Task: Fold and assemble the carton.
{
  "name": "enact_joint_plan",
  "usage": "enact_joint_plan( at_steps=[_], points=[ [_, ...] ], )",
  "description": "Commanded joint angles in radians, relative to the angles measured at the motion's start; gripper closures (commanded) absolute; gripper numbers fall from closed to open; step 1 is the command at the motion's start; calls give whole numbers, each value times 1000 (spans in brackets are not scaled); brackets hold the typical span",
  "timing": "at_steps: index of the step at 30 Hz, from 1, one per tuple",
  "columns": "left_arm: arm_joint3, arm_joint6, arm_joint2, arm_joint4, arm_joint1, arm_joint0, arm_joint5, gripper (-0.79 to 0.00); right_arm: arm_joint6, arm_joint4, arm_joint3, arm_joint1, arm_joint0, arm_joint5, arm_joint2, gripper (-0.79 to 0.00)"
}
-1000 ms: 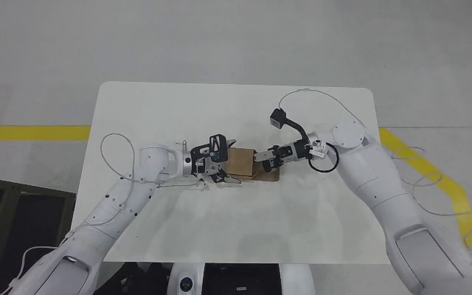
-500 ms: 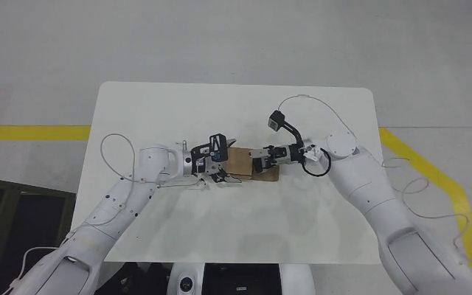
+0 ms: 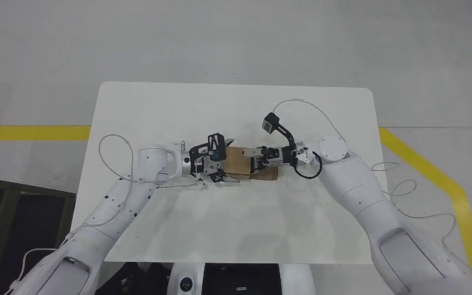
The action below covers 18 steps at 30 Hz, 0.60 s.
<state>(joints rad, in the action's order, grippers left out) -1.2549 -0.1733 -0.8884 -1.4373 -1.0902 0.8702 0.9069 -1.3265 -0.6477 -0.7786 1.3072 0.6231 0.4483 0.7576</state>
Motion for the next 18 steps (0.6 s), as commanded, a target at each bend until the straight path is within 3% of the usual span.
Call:
enact_joint_plan(
  at_steps=[1, 13, 18],
  points=[
    [2, 1, -1, 4, -1, 1, 0, -785, 0, -7, 11, 6, -2, 6, -1, -785],
    [3, 10, -3, 15, -4, 5, 3, -785, -8, -30, 64, 36, -11, 37, -3, -785],
    [2, 12, -6, 16, -5, 6, 2, -785, -19, -6, 72, 28, -23, 26, 16, -785]
  ],
)
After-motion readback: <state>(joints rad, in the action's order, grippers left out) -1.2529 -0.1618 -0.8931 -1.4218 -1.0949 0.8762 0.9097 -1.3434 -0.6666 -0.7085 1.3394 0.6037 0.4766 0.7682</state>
